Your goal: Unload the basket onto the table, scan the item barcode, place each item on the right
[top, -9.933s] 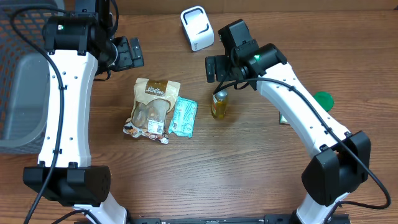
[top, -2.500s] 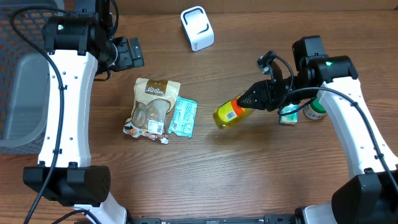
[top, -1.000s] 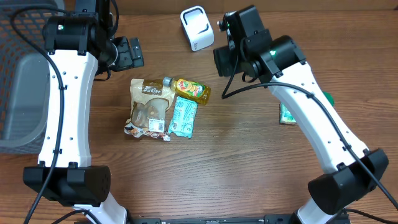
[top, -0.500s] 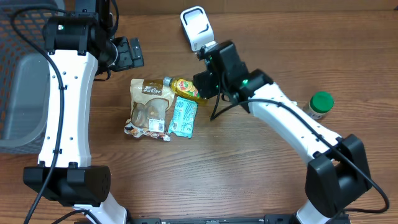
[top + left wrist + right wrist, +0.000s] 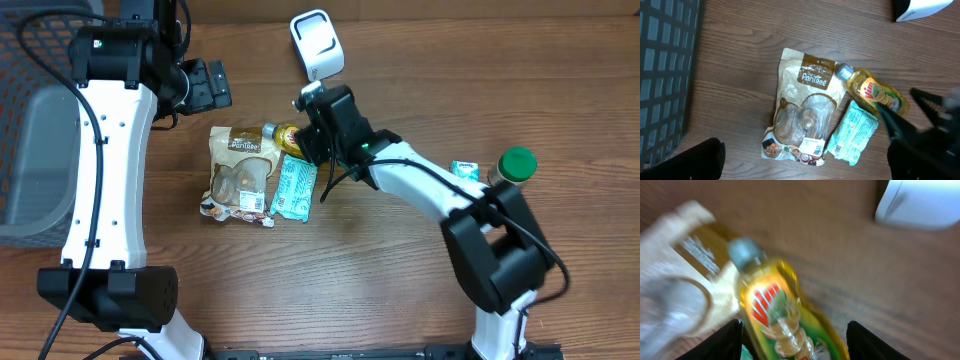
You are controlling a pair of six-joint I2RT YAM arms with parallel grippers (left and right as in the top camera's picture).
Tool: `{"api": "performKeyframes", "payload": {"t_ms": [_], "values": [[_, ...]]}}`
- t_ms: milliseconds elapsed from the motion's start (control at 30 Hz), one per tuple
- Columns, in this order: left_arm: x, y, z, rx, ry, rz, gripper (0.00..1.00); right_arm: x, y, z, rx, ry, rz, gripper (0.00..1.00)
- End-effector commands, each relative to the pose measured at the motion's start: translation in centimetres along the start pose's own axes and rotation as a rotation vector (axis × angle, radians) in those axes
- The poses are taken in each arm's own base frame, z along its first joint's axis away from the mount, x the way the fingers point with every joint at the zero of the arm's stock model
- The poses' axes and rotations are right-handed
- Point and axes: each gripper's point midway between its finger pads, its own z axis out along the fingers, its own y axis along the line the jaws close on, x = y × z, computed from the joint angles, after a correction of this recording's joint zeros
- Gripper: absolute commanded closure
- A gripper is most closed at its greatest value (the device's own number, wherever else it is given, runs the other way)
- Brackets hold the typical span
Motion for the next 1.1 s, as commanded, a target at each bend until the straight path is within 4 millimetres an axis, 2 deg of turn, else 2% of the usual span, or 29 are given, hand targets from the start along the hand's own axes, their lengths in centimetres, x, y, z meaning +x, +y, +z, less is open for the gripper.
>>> {"api": "performKeyframes", "payload": {"t_ms": [0, 167, 367, 500, 700, 767, 833, 967, 1033, 1067], "values": [[-0.3, -0.5, -0.3, 0.013, -0.014, 0.017, 0.01, 1.4, -0.1, 0.6, 0.009, 0.04, -0.004, 0.4], [-0.3, -0.5, -0.3, 0.013, -0.014, 0.017, 0.0, 4.4, -0.4, 0.1, 0.014, 0.166, 0.01, 0.46], [-0.3, -0.5, -0.3, 0.013, -0.014, 0.017, 0.01, 8.8, -1.2, -1.3, 0.027, 0.356, 0.031, 0.59], [-0.3, -0.5, -0.3, 0.013, -0.014, 0.017, 0.0, 11.6, -2.3, -2.6, 0.068, 0.478, 0.106, 0.6], [-0.3, -0.5, -0.3, 0.013, -0.014, 0.017, 0.0, 15.6, -4.1, -5.6, 0.115, 0.674, 0.189, 0.59], [-0.3, -0.5, -0.3, 0.013, -0.014, 0.017, 0.0, 15.7, -4.6, -6.6, 0.124, 0.707, 0.212, 0.59], [-0.3, -0.5, -0.3, 0.013, -0.014, 0.017, 0.01, 14.7, -4.9, -7.5, 0.126, 0.711, 0.219, 0.58], [-0.3, -0.5, -0.3, 0.013, -0.014, 0.017, 0.01, 11.3, -4.8, -9.1, 0.125, 0.675, 0.215, 0.45], [-0.3, -0.5, -0.3, 0.013, -0.014, 0.017, 0.01, 10.4, -4.5, -9.4, 0.121, 0.663, 0.206, 0.35], [-0.3, -0.5, -0.3, 0.013, -0.014, 0.017, 0.01, 10.3, -4.3, -9.3, 0.118, 0.659, 0.2, 0.33]]}}
